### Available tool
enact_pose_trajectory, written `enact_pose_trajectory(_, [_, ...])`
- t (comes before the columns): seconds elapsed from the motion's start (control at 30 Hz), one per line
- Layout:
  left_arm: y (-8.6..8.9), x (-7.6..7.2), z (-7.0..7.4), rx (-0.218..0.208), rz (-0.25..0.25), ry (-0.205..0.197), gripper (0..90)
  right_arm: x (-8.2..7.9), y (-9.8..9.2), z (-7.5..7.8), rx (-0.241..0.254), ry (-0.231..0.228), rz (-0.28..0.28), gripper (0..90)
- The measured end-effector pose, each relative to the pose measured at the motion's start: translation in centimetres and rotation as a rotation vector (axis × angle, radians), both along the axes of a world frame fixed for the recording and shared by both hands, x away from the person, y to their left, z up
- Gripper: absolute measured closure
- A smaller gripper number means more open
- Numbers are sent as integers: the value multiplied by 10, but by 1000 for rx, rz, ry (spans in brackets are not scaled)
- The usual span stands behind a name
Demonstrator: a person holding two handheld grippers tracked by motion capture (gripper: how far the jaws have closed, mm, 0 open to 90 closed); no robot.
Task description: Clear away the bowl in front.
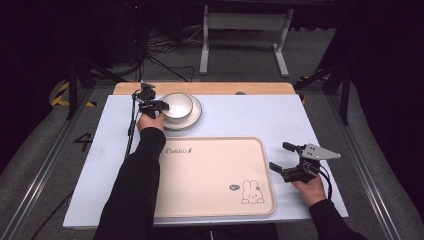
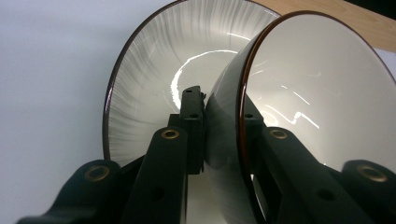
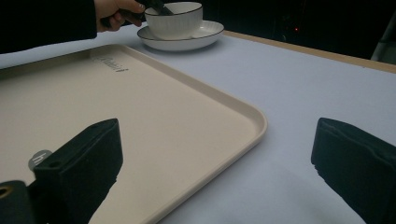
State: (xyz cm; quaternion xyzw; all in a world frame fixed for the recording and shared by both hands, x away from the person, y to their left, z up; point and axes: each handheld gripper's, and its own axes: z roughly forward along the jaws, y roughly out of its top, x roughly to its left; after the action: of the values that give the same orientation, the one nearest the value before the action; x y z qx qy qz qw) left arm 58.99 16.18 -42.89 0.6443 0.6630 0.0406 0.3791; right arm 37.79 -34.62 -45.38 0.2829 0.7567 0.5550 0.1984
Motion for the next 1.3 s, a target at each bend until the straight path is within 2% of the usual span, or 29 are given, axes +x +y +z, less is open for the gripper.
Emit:
enact_pose_trajectory(0.07, [1,-1,2,-6,-4,1,786,0,0,0,2,0,0,27])
enact_pose_trajectory(0.3, [0,-5,8,39,0,-22,786,0,0,0,2,0,-1,27])
enact_pose_trajectory(0.6, [1,-11,25,2,-8,-70,784,0,0,0,0,0,-2,27])
enact_pose_trajectory(0.87, [4,-18,39,14,-31,-100,778,0,0,0,0,0,-2,27])
enact_pose_trajectory(1.0, [6,-23,47,-2,-44,-121,778,0,0,0,0,0,-3,27])
enact_pose_trajectory(1.3, [11,-31,60,3,-64,-138,780,0,0,0,-1,0,-3,27])
